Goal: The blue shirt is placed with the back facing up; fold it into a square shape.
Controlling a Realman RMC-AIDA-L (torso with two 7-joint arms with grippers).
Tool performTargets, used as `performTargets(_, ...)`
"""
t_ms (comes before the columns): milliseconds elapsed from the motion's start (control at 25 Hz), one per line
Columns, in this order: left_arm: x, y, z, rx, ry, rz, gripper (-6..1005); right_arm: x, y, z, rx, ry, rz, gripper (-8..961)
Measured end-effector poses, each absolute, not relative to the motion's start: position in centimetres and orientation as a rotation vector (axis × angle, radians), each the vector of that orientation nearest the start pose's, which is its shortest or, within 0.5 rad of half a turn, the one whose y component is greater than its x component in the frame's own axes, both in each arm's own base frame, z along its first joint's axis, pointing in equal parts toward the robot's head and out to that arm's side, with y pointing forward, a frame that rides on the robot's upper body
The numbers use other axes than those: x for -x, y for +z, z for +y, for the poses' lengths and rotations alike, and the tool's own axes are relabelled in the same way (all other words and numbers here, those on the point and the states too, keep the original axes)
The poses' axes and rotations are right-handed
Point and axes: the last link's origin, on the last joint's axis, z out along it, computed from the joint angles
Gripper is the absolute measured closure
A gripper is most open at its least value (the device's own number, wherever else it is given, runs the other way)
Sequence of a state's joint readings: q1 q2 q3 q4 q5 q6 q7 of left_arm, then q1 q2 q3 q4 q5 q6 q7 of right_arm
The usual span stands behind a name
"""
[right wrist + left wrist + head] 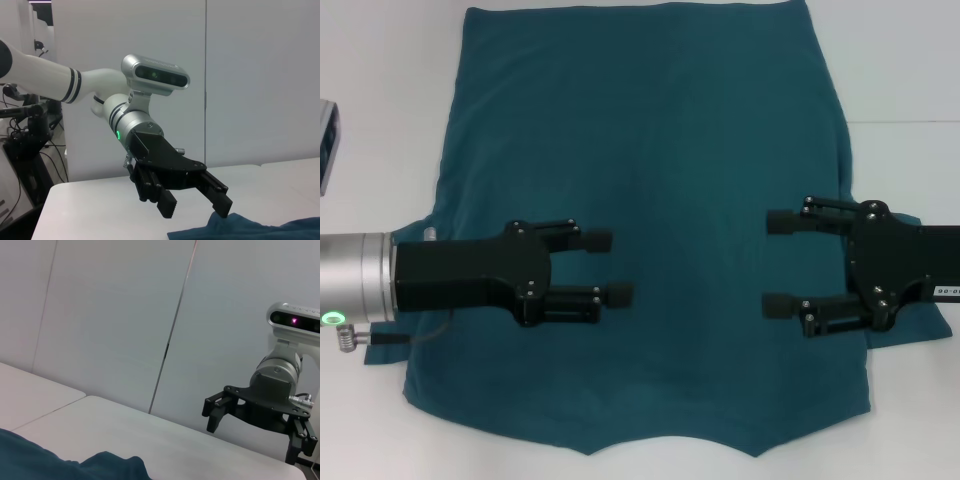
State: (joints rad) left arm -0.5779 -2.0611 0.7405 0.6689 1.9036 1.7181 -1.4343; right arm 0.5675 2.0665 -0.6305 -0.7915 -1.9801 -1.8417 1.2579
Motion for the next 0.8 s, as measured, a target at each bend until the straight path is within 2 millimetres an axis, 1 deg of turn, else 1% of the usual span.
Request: performTargets(800, 22.39, 0.67, 32.79, 2.855, -0.904, -0.541, 188, -22.43, 3.41, 32.23, 2.848, 0.848, 0.161, 7)
